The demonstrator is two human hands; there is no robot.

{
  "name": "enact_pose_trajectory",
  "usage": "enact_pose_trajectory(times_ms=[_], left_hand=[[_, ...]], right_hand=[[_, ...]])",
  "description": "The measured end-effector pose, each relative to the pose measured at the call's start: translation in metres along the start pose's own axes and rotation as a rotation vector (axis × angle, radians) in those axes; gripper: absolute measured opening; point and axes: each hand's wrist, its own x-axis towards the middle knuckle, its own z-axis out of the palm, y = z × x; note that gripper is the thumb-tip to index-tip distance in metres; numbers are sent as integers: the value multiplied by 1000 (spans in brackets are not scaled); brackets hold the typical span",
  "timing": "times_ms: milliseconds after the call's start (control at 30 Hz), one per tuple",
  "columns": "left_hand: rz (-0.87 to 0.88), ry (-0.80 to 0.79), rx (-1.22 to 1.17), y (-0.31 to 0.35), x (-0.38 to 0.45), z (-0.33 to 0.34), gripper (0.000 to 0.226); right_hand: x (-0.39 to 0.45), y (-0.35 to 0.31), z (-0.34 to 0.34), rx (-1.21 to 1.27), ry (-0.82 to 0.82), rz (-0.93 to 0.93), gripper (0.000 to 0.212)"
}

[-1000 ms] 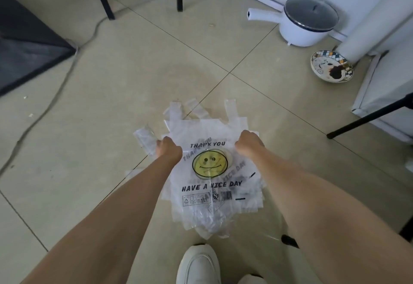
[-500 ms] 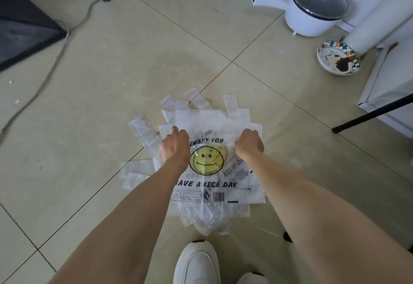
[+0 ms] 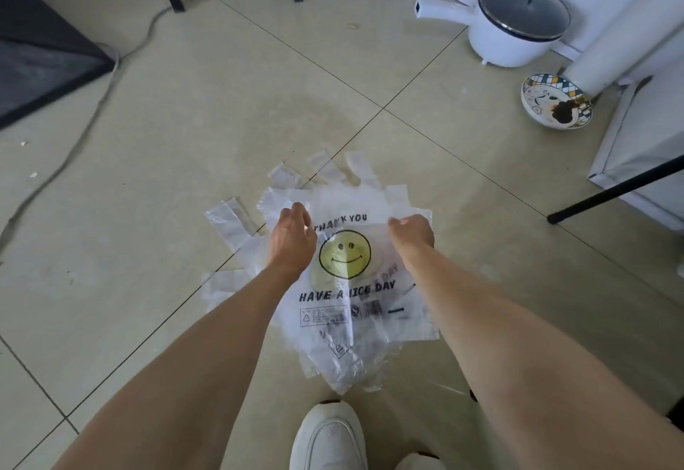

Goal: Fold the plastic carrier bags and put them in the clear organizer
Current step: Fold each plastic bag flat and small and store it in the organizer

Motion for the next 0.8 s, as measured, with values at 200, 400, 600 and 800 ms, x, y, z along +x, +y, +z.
enact_pose_trajectory(times_ms=[200, 400, 600, 800], left_hand=[[138, -6, -227, 12, 0, -8, 12], [348, 17, -268, 33, -4, -12, 12], [418, 69, -301, 64, -10, -21, 14], [224, 61, -347, 84, -25, -44, 27]], right_hand=[[-5, -12, -16, 199, -85, -101, 70], [-15, -46, -36, 295, -363, -42, 87], [-22, -51, -35, 101, -387, 36, 68], [-53, -68, -64, 268, -334, -98, 45]])
